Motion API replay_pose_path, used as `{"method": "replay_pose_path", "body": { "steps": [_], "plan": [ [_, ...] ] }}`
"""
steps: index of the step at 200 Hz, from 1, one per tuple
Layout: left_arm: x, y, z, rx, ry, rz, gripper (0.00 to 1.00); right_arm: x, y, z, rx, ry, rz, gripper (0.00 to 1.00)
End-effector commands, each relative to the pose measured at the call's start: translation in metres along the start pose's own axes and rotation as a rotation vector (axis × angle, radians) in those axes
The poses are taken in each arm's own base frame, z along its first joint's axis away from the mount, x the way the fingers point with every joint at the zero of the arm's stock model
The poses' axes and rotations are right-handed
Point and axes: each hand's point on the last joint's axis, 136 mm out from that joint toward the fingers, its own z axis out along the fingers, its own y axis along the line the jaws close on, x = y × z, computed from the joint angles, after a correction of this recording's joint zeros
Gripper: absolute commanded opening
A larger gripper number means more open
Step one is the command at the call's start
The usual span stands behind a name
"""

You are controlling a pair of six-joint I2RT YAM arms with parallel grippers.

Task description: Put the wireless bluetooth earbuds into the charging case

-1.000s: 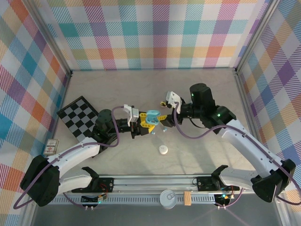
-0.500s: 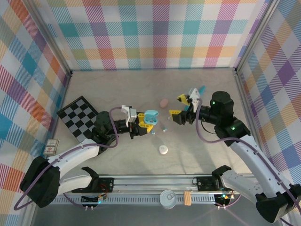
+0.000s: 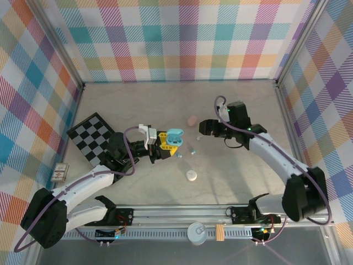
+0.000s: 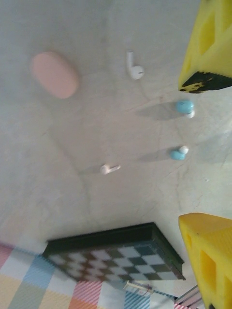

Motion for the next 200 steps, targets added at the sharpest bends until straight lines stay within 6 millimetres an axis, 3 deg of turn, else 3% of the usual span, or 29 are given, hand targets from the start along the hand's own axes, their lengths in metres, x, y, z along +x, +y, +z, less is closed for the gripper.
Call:
{"method": "replay_pose_path", "body": {
  "steps": [1,28,81,200],
  "plan": [
    [-0.013,-0.003,-0.004,0.007,-0.041,0.035,0.28,0.018,-0.007,0.018,0.049,0.115,0.128,0.64],
    [-0.014,-0.004,-0.004,0.009,-0.044,0.034,0.28,0.032,-0.016,0.041,0.065,0.196,0.198,0.55],
    [-0.015,-0.005,-0.004,0.015,-0.047,0.034,0.28,0.053,-0.021,0.075,-0.009,0.305,0.284,0.55],
    [-0.013,-0.004,-0.004,0.013,-0.044,0.030,0.27,0.072,-0.039,0.107,-0.010,0.380,0.332,0.51]
  ]
}}
